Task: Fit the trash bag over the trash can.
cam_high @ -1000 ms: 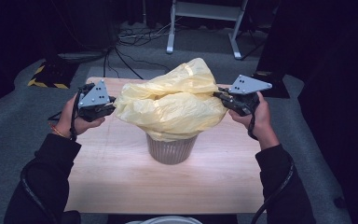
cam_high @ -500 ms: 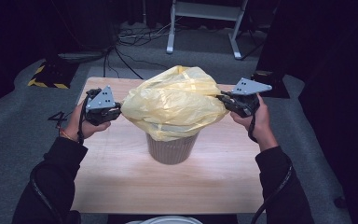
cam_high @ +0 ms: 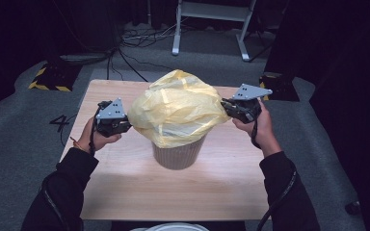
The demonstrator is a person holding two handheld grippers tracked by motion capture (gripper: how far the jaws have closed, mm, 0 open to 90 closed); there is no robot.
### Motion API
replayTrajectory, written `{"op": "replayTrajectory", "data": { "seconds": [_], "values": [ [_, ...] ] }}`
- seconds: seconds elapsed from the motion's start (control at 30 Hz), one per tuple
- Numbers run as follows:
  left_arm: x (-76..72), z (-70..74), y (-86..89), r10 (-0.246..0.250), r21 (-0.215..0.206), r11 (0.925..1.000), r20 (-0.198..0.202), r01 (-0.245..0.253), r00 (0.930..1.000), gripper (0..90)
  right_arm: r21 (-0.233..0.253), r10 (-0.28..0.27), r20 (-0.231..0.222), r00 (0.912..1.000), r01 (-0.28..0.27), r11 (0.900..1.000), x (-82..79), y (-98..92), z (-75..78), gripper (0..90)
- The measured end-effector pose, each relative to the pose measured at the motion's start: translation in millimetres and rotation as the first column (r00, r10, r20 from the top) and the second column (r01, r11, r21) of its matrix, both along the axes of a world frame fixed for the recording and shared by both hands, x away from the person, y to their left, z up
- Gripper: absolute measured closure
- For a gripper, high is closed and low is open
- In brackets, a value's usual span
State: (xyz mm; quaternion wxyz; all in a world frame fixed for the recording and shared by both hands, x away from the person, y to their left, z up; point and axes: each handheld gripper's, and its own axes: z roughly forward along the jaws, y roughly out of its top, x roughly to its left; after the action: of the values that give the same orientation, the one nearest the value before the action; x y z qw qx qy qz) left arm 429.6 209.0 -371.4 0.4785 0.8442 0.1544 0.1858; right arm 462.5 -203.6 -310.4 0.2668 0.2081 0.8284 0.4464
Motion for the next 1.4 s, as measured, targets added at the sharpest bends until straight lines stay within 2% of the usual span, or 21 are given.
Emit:
{"op": "replayTrajectory", "data": {
  "seconds": [0.07, 0.27, 0.4, 0.47, 0.5, 0.57, 0.67, 0.73, 0.9, 1.0, 1.1, 1.17, 1.27, 1.37, 1.4],
  "values": [
    [0.1, -3.8, -0.6, -0.007, -0.010, 0.9999, -0.014, 0.007, 0.9999, 89.9, 0.009, 0.007, -0.004, 1.0000, -0.007, 1.000, 0.1, 1.1, -1.7, 86.7],
    [-5.5, -10.5, -0.6, -0.008, -0.019, 0.9998, -0.015, 0.007, 0.9999, 89.9, 0.045, 0.015, -0.004, 0.9999, -0.014, 0.999, -1.8, 0.8, -6.6, 87.1],
    [-11.7, -10.5, 4.6, 0.020, -0.019, 0.9996, 0.016, -0.020, 0.9997, 89.8, 0.024, 0.014, 0.029, 0.9995, -0.015, 1.000, -8.5, -0.5, -5.5, 86.4],
    [-14.7, -9.2, 7.3, 0.036, -0.013, 0.9993, 0.029, -0.036, 0.9989, 89.7, 0.041, 0.009, 0.040, 0.9991, -0.011, 0.999, -11.4, -4.8, -4.1, 85.3],
    [-15.9, -8.7, 8.4, 0.043, -0.011, 0.9990, 0.035, -0.042, 0.9985, 89.6, 0.049, 0.010, 0.045, 0.9989, -0.012, 0.999, -12.7, -7.2, -3.3, 82.6],
    [-18.1, -7.5, 10.3, 0.045, -0.001, 0.9990, 0.045, -0.045, 0.9979, 88.9, 0.074, -0.011, 0.062, 0.9980, 0.007, 0.997, -16.4, -11.8, -1.5, 67.1],
    [-19.9, -4.8, 12.6, 0.044, 0.010, 0.9990, 0.052, -0.044, 0.9977, 88.0, 0.120, -0.011, 0.068, 0.9976, 0.003, 0.993, -23.1, -21.0, 2.2, 60.6],
    [-20.2, -3.5, 13.4, 0.039, 0.013, 0.9991, 0.048, -0.040, 0.9981, 87.5, 0.133, 0.006, 0.060, 0.9982, -0.014, 0.991, -27.9, -26.3, 5.9, 56.6],
    [-21.0, -2.0, 9.8, 0.032, 0.029, 0.9990, 0.051, -0.034, 0.9982, 88.8, 0.130, 0.018, 0.075, 0.9971, -0.027, 0.991, -40.2, -33.7, 17.0, 49.4],
    [-21.7, -3.7, 7.3, 0.021, 0.027, 0.9994, 0.047, -0.022, 0.9987, 88.6, 0.137, 0.040, 0.051, 0.9979, -0.046, 0.989, -42.8, -37.5, 18.9, 49.0],
    [-24.3, -5.7, 5.4, 0.012, 0.039, 0.9991, 0.047, -0.014, 0.9988, 87.5, 0.095, 0.090, 0.040, 0.9952, -0.093, 0.991, -47.2, -34.6, 13.2, 47.0],
    [-27.6, -6.5, 4.7, 0.006, 0.042, 0.9991, 0.051, -0.008, 0.9987, 86.9, 0.078, 0.132, 0.039, 0.9905, -0.135, 0.988, -51.7, -32.7, 8.1, 44.0],
    [-33.6, -10.6, 3.6, -0.008, 0.048, 0.9988, 0.048, 0.006, 0.9988, 85.3, 0.057, 0.140, 0.039, 0.9893, -0.142, 0.988, -55.4, -30.4, 1.7, 42.4],
    [-40.7, -15.1, 2.6, -0.023, 0.044, 0.9988, 0.047, 0.021, 0.9986, 86.4, 0.063, 0.144, 0.033, 0.9890, -0.146, 0.987, -56.9, -32.1, -2.7, 42.4],
    [-43.3, -16.1, 2.3, -0.027, 0.047, 0.9986, 0.048, 0.025, 0.9985, 87.1, 0.080, 0.155, 0.026, 0.9876, -0.157, 0.984, -57.2, -33.4, -4.8, 42.2]
  ]
}}
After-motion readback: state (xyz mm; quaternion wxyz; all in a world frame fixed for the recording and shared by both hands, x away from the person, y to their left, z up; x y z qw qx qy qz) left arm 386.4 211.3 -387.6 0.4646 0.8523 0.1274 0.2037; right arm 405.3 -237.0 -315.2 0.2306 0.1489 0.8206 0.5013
